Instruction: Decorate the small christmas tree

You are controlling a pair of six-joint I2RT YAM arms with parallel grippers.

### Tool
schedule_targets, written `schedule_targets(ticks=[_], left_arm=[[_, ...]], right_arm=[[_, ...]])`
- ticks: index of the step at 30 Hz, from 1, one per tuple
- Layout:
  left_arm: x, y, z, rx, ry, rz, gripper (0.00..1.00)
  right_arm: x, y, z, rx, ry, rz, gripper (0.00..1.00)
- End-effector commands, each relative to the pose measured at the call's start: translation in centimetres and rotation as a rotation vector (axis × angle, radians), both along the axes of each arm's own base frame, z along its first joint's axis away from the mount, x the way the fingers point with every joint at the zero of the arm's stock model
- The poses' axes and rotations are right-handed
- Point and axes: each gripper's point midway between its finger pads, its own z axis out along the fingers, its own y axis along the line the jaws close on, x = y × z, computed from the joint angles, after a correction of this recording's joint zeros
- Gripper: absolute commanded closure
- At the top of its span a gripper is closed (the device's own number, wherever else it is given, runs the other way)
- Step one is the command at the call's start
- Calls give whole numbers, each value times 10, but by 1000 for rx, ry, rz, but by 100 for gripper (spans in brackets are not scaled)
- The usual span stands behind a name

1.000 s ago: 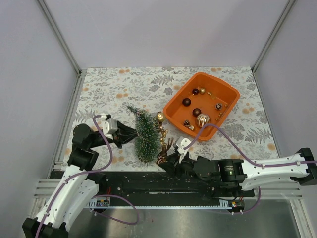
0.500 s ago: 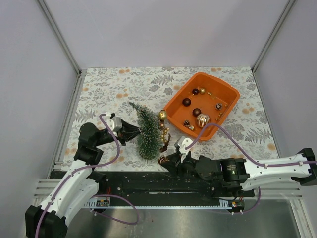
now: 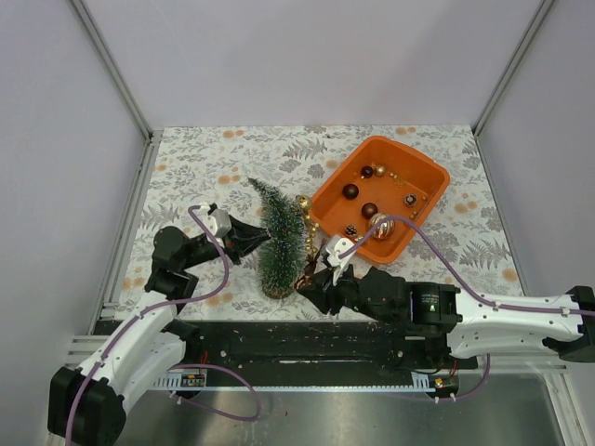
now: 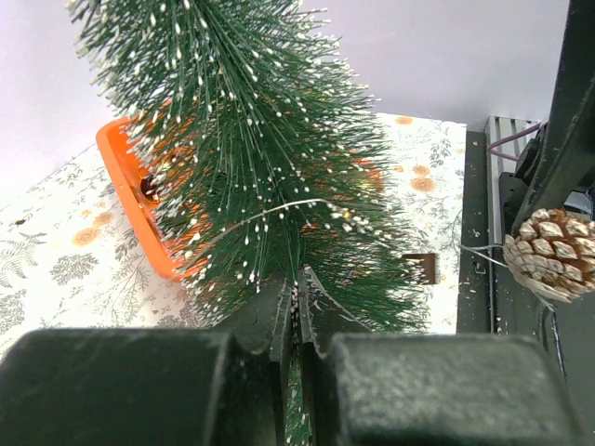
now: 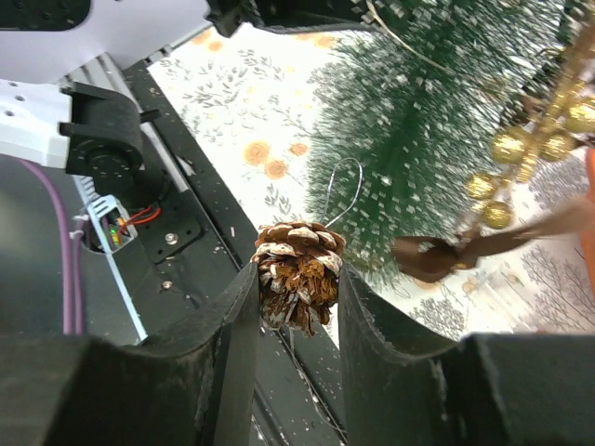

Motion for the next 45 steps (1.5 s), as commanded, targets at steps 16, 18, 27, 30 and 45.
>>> schedule_targets(ticks=[16, 18, 27, 30, 45], left_arm=[[-12, 2, 7, -44, -54, 3, 92], [-14, 2, 3, -39, -48, -1, 92], [-20, 4, -11, -21, -41, -7, 92], [-21, 4, -16, -17, -33, -5, 92], [-22, 7, -21, -14, -26, 14, 92]], right_arm=[[13, 20, -1, 21, 33, 53, 85], [21, 20, -2, 23, 41, 48, 85], [36, 23, -6, 23, 49, 37, 87], [36, 21, -17, 14, 74, 27, 88], [24, 45, -28, 30, 155, 102, 89]])
